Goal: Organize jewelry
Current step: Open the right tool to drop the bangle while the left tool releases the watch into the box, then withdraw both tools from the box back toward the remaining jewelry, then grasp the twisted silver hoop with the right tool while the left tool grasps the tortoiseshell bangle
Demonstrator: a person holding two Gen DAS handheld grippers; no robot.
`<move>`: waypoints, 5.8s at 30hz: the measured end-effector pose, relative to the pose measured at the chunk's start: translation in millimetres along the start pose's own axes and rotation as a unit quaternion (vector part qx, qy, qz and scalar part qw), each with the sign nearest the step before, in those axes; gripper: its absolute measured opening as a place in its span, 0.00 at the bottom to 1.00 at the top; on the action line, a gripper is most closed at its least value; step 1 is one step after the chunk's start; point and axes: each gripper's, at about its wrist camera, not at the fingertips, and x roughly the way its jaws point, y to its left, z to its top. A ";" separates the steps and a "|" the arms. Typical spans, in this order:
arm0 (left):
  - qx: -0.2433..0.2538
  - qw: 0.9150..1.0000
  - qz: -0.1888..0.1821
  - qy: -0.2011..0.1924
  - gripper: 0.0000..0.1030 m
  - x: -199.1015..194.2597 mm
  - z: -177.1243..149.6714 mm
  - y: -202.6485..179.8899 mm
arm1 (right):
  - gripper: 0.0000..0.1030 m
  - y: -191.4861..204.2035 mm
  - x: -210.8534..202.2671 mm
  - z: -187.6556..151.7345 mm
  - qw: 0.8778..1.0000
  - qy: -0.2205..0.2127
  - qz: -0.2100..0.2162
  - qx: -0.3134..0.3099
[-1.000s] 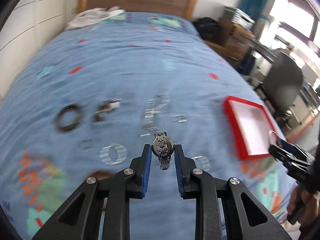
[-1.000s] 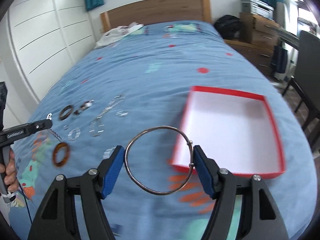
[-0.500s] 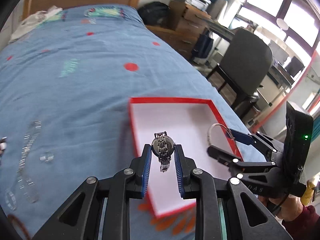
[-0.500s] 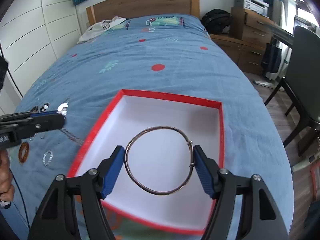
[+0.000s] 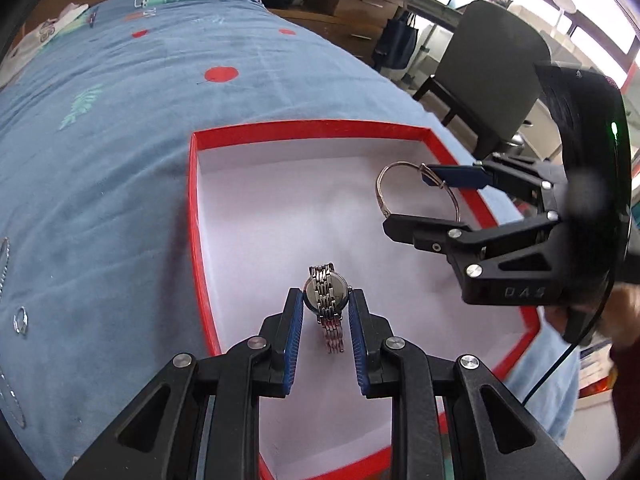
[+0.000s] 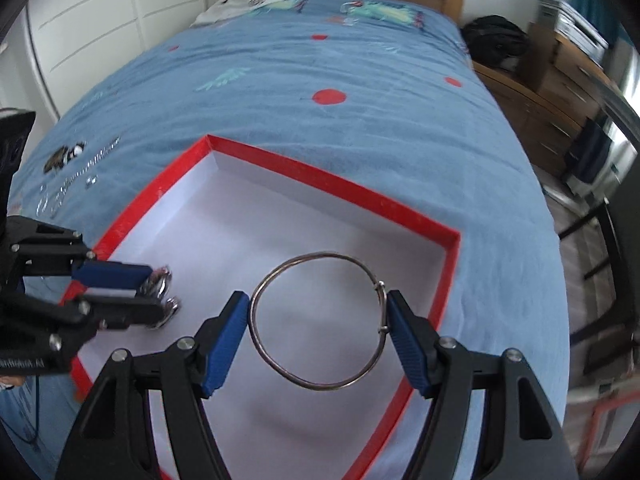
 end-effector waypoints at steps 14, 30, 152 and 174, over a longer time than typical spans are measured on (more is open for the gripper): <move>0.061 0.996 0.059 0.006 0.24 13.1 -4.0 -6.8 | 0.69 10.4 18.1 -4.1 0.992 0.039 -0.013 -0.119; 0.084 0.996 0.028 0.009 0.41 4.6 -4.6 -10.4 | 0.68 14.5 0.6 1.8 0.992 0.047 -0.023 -0.118; -0.135 0.967 0.208 -0.059 0.74 -164.2 -220.3 244.6 | 0.46 300.7 25.4 -12.8 0.996 -0.022 0.012 0.086; -0.115 0.972 0.185 -0.093 0.71 -204.9 -204.3 211.4 | 0.36 280.0 -21.3 -13.4 0.991 -0.058 0.024 0.119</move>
